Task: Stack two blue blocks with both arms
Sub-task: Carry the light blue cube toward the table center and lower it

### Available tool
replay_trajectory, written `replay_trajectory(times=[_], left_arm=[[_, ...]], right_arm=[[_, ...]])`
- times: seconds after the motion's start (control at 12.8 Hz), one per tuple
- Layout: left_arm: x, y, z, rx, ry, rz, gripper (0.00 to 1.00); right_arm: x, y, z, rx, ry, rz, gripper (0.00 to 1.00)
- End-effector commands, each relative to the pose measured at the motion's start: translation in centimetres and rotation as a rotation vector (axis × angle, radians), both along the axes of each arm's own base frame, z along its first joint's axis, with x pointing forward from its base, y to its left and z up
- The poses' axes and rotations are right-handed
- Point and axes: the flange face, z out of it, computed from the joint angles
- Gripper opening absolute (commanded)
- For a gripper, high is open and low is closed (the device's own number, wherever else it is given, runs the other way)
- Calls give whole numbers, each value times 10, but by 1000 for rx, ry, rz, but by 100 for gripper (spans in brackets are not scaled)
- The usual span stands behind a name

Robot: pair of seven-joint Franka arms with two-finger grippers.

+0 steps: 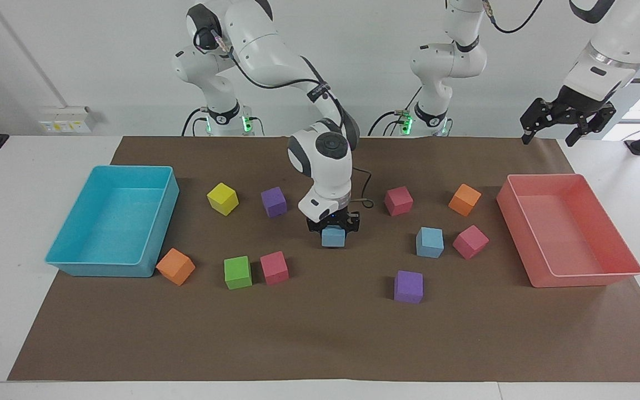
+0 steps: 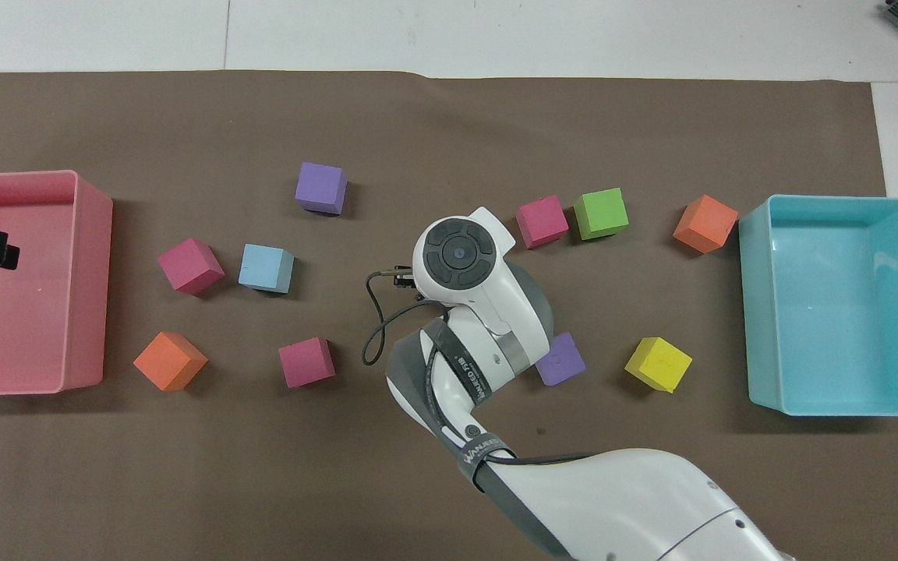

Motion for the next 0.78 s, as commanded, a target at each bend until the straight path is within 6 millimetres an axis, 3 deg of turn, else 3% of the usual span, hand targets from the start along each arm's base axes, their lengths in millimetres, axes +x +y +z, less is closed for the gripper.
replay_trajectory(times=[0.0,0.24,0.47,0.63,0.71], left_arm=[[-6,5,4,15,7,9,100],[-6,4,4,16,6,7,100],[-6,5,4,15,6,9,100],[-6,4,4,15,7,7,100],[-6,5,4,16,7,9,100]], right_arm=[[-2,0,-11,-2,-3,16,0],[-5,-2,-14,-3,5,14,2],[-6,-6,-19,6,-9,16,19],[-8,-8,-23,7,-14,19,22],[-8,-8,-23,8,-15,19,31]])
